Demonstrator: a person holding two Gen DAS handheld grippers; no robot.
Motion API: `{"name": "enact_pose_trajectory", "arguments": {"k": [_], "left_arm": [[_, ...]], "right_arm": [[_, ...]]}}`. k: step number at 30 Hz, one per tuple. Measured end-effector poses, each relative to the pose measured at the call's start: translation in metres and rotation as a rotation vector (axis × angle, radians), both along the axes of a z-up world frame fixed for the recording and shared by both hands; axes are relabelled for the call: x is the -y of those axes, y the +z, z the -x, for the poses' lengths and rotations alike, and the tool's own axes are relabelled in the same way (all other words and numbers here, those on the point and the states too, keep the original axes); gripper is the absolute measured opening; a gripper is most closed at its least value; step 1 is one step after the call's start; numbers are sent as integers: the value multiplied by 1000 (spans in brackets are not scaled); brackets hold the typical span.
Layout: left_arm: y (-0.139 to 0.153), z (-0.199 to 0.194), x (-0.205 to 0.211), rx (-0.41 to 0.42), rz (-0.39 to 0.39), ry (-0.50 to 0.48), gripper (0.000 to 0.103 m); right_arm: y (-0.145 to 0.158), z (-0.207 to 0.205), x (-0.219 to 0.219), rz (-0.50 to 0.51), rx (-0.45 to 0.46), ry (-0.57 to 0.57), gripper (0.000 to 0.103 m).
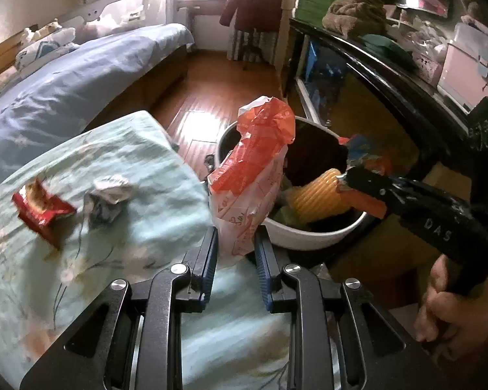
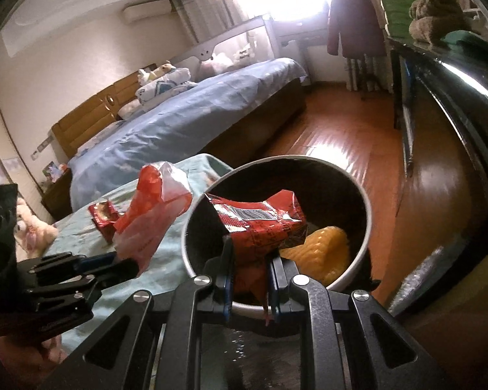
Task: Collect trash
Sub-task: 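Carry the plastic bag and chip bag over the bin, then open both grippers to drop the bags into the bin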
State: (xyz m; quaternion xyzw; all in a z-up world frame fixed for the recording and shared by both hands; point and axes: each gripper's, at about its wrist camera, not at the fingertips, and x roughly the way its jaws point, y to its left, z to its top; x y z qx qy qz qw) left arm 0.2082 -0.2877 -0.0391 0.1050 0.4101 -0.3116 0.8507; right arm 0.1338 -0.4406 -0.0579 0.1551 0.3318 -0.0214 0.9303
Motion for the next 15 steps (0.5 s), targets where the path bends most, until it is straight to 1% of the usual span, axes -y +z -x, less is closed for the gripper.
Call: {"name": "enact_pose_trajectory", "arguments": {"k": [5,11,15], "left_arm": [[0,-7,19,0,-24,-21,21],[2,-16,30,-3,-25,-29,23],[5,-18,34,-3,-15,-36,28]], "right_arm": [[-3,-9,4,1,-12,-10,17],[-6,-16,12,-11,-28,-26,18],[-10,-23,19,-31,-44,-33,21]]}}
